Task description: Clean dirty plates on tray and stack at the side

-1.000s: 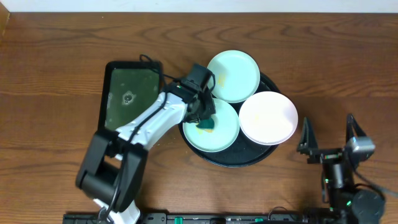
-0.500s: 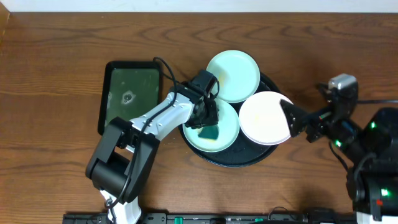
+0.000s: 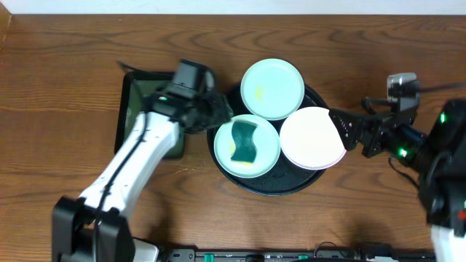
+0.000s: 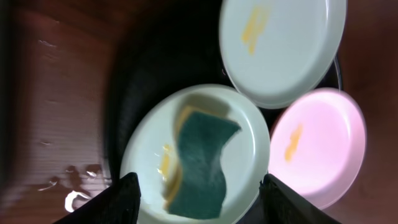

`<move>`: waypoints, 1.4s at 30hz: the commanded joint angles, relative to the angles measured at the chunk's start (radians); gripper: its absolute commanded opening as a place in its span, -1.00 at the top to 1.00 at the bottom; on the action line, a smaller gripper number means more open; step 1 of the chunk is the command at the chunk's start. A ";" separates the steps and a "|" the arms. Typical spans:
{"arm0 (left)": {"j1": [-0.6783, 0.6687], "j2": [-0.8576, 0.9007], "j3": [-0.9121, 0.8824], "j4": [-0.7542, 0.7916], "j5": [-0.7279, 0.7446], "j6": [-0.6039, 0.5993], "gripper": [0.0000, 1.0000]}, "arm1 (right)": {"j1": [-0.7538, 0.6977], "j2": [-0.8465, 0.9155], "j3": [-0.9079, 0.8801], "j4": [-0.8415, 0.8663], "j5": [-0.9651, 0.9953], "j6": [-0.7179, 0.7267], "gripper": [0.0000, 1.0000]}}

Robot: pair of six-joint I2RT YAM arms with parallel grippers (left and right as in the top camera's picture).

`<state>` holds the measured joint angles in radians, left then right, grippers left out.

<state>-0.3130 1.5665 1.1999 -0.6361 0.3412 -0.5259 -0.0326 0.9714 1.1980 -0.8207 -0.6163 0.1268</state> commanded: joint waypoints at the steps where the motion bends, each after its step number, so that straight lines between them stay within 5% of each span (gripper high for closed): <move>1: 0.066 -0.031 -0.005 -0.024 0.006 0.013 -0.25 | 0.011 0.181 0.174 -0.179 0.067 -0.054 -0.93; 5: 0.119 -0.031 -0.005 -0.053 0.006 0.013 -0.25 | 0.074 0.348 0.317 -0.313 0.057 -0.159 -0.99; 11: 0.146 -0.031 -0.005 -0.092 0.006 0.016 -0.25 | 0.197 0.442 0.315 -0.140 -0.060 -0.169 -0.80; 16: 0.146 -0.031 -0.005 -0.099 0.006 0.036 -0.25 | 0.318 0.545 0.289 -0.061 0.285 -0.001 0.27; 23: 0.146 -0.031 -0.005 -0.105 0.006 0.045 -0.25 | 0.443 0.738 0.287 -0.057 0.439 -0.030 -0.12; 29: 0.146 -0.031 -0.005 -0.122 0.006 0.063 -0.25 | 0.478 0.876 0.287 -0.066 0.492 0.038 0.00; 36: 0.146 -0.031 -0.005 -0.122 0.006 0.063 -0.25 | 0.480 0.978 0.287 -0.042 0.468 -0.138 -0.03; 42: 0.146 -0.031 -0.005 -0.122 0.006 0.063 -0.26 | 0.480 1.065 0.287 -0.047 0.373 -0.097 0.04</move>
<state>-0.1703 1.5391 1.1999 -0.7544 0.3420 -0.4881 0.4408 2.0018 1.4902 -0.8665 -0.1822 0.0330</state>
